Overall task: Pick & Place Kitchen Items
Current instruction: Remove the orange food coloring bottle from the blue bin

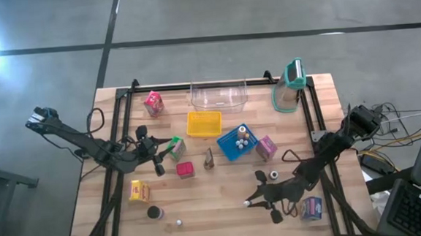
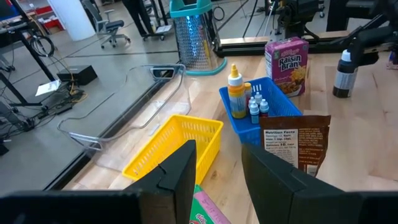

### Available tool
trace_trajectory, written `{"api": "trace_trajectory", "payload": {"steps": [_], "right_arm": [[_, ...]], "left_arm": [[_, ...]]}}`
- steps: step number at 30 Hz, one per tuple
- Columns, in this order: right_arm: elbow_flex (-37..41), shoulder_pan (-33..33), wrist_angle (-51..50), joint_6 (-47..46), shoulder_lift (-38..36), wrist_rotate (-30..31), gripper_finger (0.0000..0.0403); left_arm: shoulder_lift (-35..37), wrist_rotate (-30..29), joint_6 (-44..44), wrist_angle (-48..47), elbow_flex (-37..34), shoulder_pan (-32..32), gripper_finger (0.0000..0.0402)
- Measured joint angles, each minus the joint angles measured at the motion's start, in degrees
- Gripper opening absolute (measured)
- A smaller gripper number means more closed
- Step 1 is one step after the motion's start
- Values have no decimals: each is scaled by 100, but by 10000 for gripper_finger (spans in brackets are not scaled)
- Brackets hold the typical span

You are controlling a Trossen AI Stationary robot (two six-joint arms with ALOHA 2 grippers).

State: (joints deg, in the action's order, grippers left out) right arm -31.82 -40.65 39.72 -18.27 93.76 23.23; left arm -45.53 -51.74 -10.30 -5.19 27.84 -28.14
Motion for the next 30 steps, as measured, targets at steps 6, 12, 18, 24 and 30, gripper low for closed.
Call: {"api": "trace_trajectory", "payload": {"steps": [6, 12, 18, 24, 30], "right_arm": [[559, -10, 730, 280, -1, -20, 88], [973, -39, 930, 333, -1, -165, 84], [1481, -38, 1395, 247, -1, -178, 71], [1845, 5, 1575, -256, -1, -265, 90], [1863, 3, 1528, -426, -1, -268, 98]], "left_arm": [[-1, 1, -1, -7, -3, -2, 136], [-1, 1, -1, -2, -3, 0, 136], [0, 1, 0, 0, -3, -1, 136], [0, 0, -1, 2, -3, -1, 136], [-1, 1, -1, 0, -3, 0, 136]]}}
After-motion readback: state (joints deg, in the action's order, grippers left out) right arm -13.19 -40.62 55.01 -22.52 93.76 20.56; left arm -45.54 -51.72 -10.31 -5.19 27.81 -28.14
